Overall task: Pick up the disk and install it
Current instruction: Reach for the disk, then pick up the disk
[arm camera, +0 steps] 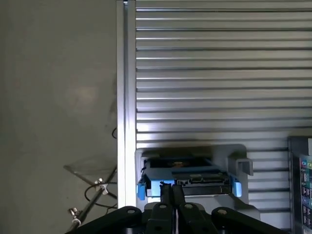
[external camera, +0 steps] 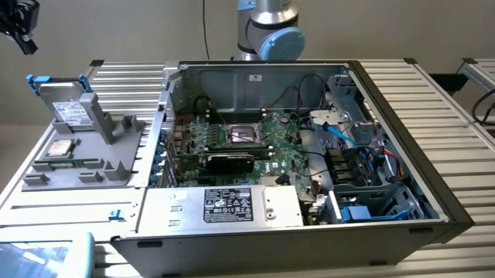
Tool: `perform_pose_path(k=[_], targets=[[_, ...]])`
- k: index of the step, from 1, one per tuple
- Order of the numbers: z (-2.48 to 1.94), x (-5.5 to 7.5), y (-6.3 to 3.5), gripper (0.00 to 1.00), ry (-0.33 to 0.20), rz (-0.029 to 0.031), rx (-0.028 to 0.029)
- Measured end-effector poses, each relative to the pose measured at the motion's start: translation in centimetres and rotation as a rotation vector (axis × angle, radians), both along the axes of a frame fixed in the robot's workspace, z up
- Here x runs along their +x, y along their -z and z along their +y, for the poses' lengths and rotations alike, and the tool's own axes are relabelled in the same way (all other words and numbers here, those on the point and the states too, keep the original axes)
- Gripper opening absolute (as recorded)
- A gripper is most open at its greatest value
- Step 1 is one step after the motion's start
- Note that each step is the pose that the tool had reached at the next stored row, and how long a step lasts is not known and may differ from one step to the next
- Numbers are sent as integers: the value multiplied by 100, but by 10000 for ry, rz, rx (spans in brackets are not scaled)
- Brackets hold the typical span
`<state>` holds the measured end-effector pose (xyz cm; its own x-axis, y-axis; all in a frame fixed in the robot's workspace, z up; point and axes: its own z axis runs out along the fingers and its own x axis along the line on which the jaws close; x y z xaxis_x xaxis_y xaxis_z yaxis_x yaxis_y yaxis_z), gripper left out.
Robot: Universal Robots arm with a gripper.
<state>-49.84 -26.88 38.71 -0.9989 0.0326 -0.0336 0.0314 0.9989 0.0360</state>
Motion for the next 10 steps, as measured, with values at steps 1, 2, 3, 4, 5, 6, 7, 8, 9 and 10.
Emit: perform_pose_path(k=[1,2,3,4,5,6,7,8,9,10], targets=[[0,0,0,11,-2,5,2],[0,0,1,11,-4,11,6],[0,0,0,11,-5,17,8],[0,0,0,11,-7,25,10],[0,0,0,11,-8,30,13],[0,0,0,11,-10,37,15],[0,0,0,11,-11,42,18],[0,0,0,11,-13,49,21],[0,0,0,11,-15,55,23],[1,0,0,11,-16,61,26]])
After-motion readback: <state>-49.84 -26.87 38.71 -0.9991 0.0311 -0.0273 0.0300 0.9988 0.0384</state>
